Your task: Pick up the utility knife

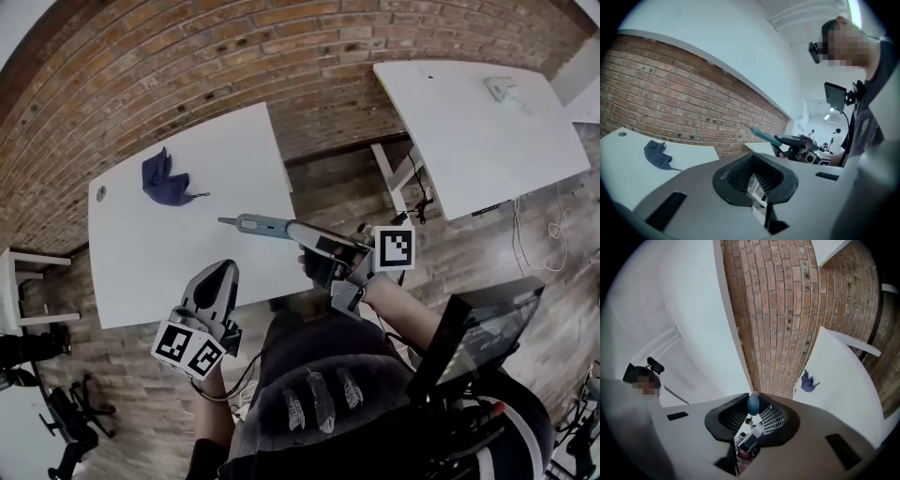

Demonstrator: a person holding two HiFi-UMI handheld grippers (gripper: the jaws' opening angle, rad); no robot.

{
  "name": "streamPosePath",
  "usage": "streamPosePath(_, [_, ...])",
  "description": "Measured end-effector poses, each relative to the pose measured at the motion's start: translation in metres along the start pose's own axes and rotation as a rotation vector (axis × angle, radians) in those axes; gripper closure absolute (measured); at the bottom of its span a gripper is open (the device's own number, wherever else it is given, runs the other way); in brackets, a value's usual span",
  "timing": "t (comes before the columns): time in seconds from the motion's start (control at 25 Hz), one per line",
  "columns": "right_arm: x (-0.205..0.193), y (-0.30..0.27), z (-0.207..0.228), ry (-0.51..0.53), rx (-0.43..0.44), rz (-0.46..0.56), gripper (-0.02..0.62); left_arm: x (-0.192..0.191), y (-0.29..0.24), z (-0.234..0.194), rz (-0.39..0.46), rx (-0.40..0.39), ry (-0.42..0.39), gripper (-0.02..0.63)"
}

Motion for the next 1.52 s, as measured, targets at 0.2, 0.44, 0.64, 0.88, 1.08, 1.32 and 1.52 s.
streamPosePath(0.2, [-0.004, 0.007, 0.002, -0.046, 0.025, -0.04, 0.531, -0.01, 0.011, 0.019, -0.035, 0.06, -0.039, 0.609])
streamPosePath(0.44, [-0.008, -0.01, 0.0, -0.03, 0.044, -0.072, 0.531, -0.001, 0.022, 0.009, -0.039, 0.121, -0.103, 0.61])
streamPosePath(0.64, [-0.016, -0.022, -0.004, -0.014, 0.026, -0.071, 0.531, -0.004, 0.03, -0.003, -0.05, 0.112, -0.116, 0.61])
streamPosePath(0.88, [-0.039, -0.037, -0.015, 0.049, -0.025, -0.046, 0.531, 0.0, 0.047, -0.021, -0.006, 0.04, -0.114, 0.609])
streamPosePath(1.08, [-0.069, -0.063, -0.013, 0.106, -0.098, -0.054, 0.531, -0.001, 0.075, -0.063, 0.014, 0.049, -0.071, 0.611])
streamPosePath(1.32, [-0.092, -0.076, -0.011, 0.153, -0.166, -0.016, 0.531, -0.019, 0.094, -0.088, 0.017, -0.018, -0.005, 0.61])
streamPosePath(1.52, [-0.089, -0.042, -0.002, 0.255, -0.225, 0.026, 0.531, -0.03, 0.076, -0.08, -0.004, -0.115, 0.004, 0.61])
Point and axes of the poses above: the fingertips, and each gripper's own axes: y backward along the fingers, z to its right, x out of its top, the point moved 1 cm from there along y, backward along the fingers, and after that the axes turned 3 degrees about x, right-handed, at the moved point
